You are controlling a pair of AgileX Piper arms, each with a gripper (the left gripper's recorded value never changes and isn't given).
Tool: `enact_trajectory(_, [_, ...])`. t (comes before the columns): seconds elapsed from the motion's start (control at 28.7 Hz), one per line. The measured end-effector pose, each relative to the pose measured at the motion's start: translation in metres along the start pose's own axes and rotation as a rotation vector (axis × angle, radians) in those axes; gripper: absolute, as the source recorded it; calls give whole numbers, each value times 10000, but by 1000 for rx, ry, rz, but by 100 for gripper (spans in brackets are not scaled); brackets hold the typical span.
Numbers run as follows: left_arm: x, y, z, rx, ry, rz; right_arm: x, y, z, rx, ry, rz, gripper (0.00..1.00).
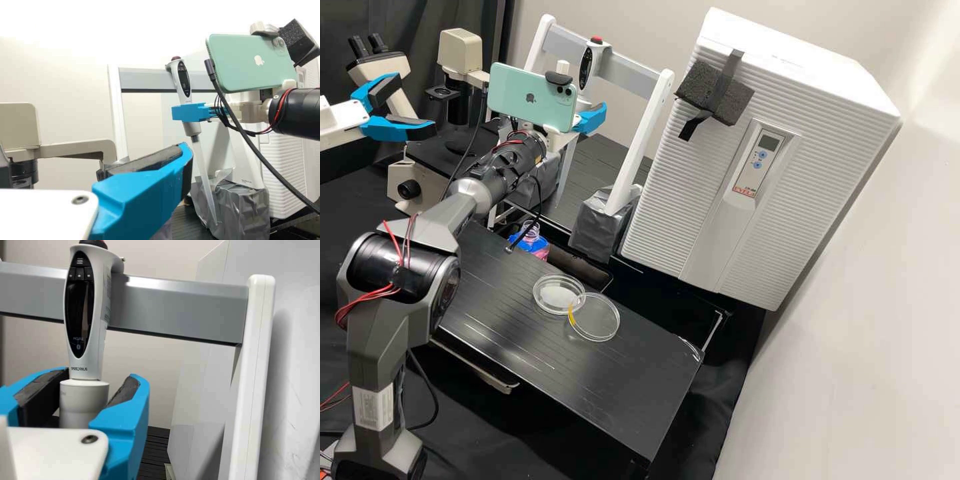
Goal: Use the pipette
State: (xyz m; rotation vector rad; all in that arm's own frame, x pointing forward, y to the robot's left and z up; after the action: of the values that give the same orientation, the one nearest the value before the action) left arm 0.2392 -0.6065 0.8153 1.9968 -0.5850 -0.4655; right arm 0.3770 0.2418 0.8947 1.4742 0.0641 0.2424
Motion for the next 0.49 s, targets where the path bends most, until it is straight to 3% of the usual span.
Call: enact_trajectory(0.49, [-34, -40, -20, 0, 9, -16, -22, -69, -86, 5, 17, -18, 0])
